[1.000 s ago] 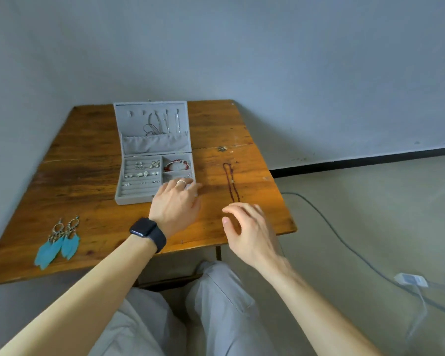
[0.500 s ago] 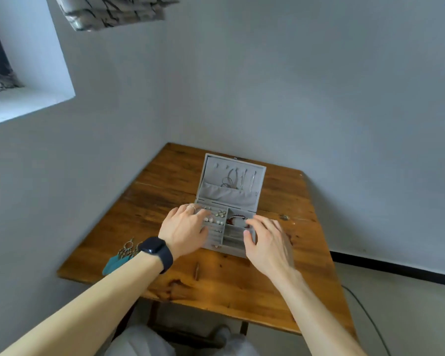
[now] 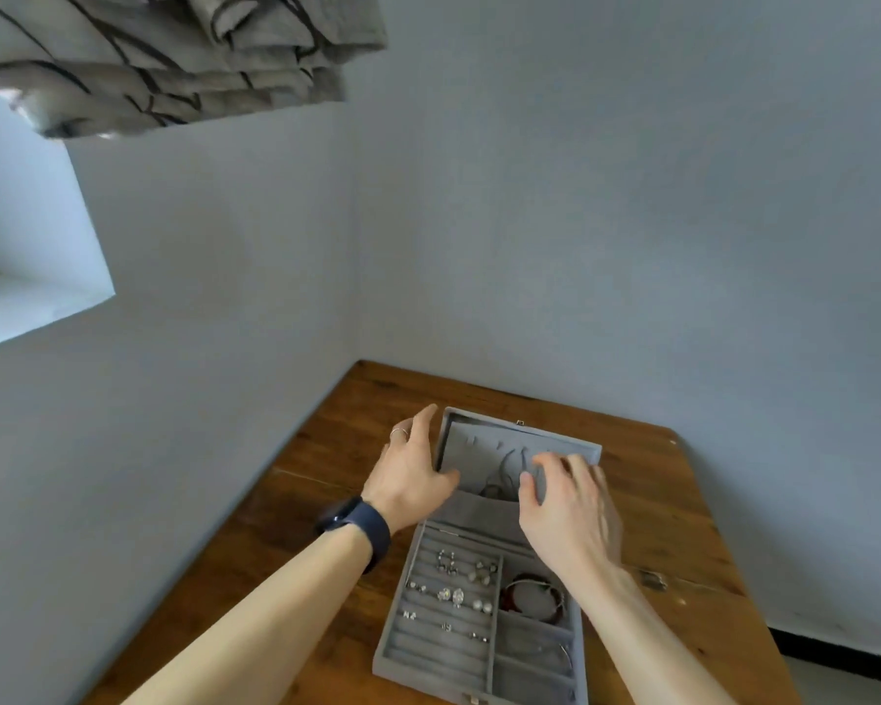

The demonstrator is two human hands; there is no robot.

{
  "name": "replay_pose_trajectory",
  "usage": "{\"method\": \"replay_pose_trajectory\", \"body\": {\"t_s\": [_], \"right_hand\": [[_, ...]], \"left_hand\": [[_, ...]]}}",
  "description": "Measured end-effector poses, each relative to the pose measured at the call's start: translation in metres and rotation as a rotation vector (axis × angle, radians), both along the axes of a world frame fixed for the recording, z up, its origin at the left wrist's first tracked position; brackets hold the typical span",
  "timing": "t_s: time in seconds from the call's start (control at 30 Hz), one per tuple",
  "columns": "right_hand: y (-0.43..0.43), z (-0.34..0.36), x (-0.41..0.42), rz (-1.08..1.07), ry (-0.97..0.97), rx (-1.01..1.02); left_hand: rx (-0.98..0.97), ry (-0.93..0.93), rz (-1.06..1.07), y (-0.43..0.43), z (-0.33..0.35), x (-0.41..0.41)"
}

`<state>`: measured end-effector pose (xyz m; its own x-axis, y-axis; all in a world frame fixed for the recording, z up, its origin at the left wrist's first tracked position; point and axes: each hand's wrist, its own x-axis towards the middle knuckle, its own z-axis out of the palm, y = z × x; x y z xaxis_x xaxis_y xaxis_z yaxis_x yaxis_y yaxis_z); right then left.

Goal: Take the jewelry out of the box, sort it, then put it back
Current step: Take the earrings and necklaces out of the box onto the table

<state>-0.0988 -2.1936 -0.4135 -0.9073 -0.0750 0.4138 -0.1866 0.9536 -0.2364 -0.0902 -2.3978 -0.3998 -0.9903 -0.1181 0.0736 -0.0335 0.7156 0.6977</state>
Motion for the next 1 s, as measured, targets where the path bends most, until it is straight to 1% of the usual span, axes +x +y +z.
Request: {"method": "replay_pose_trajectory", "body": {"t_s": [0.07,0.1,0.17,0.23,0.37,0.47,0.57,0.67,0.73,0.8,1.0], "right_hand": [[-0.005,-0.001,-0.014,-0.033,0.011,-0.003],[-0.007,-0.002,-0.02,-0.043,0.012,0.001],[-0.01,-0.004,-0.028,-0.053,0.006,0.018],[-0.011,-0.006,-0.034,-0.063,-0.017,0.045],[-0.015,-0.005,-0.033,-0.082,-0.007,0.107],[-0.015,0.009,-0.029,-0.042,0.072,-0.01],[-0.013,0.031,-0.028,0.078,0.144,-0.133],[-0.008,0.058,-0.024,0.169,0.217,-0.194],[-0.004,0.076,-0.016,0.209,0.255,-0.204],[-0.001,0.094,-0.008,0.228,0.288,-0.193],[0.002,0.155,0.03,0.263,0.367,-0.205]], "left_hand": [[0.192,-0.046,0.008,0.006,-0.004,-0.016],[0.255,-0.063,0.004,0.008,-0.007,-0.023],[0.318,-0.081,-0.008,0.008,-0.013,-0.031],[0.335,-0.08,-0.017,0.007,-0.019,-0.034],[0.318,-0.034,-0.017,0.0,-0.025,-0.031],[0.303,-0.013,-0.019,-0.005,-0.023,-0.029],[0.265,-0.029,-0.033,-0.009,-0.018,-0.028],[0.225,-0.072,-0.067,-0.01,-0.008,-0.022],[0.193,-0.083,-0.077,-0.006,0.007,-0.015],[0.169,-0.037,-0.093,-0.001,0.027,-0.007],[0.115,0.13,-0.294,0.025,0.113,0.031]]}}
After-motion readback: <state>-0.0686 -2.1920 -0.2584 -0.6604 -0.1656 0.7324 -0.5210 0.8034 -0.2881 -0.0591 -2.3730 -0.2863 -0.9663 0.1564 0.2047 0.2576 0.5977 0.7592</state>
